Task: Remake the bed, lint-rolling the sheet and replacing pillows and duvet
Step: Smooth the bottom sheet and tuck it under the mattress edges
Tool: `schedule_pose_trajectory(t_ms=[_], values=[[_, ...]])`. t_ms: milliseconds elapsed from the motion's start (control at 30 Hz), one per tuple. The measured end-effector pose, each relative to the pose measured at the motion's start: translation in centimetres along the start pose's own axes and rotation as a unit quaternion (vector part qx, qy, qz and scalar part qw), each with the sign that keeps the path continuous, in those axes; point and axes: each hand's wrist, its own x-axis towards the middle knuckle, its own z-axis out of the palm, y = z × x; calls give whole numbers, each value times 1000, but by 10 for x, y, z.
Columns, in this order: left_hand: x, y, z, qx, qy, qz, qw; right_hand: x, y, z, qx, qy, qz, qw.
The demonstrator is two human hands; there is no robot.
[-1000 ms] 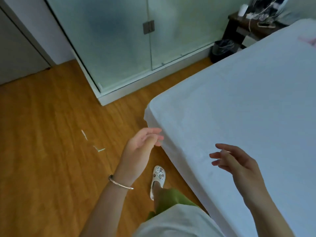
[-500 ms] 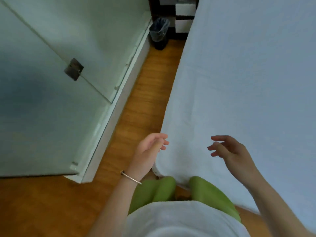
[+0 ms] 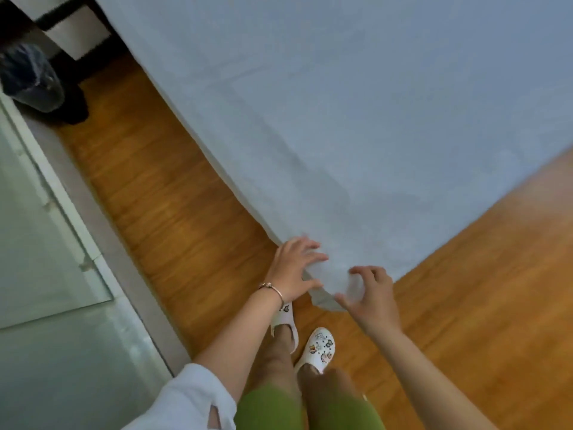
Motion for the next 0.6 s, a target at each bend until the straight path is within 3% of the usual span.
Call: schedule_pose_trajectory(t_ms=[100,200,400,600], values=[[10,-5,10,23,71,18,997,3,9,21,-5,81,-29,996],[23,-4,13,63,85,16,994,14,15,23,-32,126,-46,990],[22,-6,7,35,77,30,996,25,16,1,-42,48,-61,996],[9,5,20,24,12,12,1000,18,27,-2,-141,-48,-66,987]])
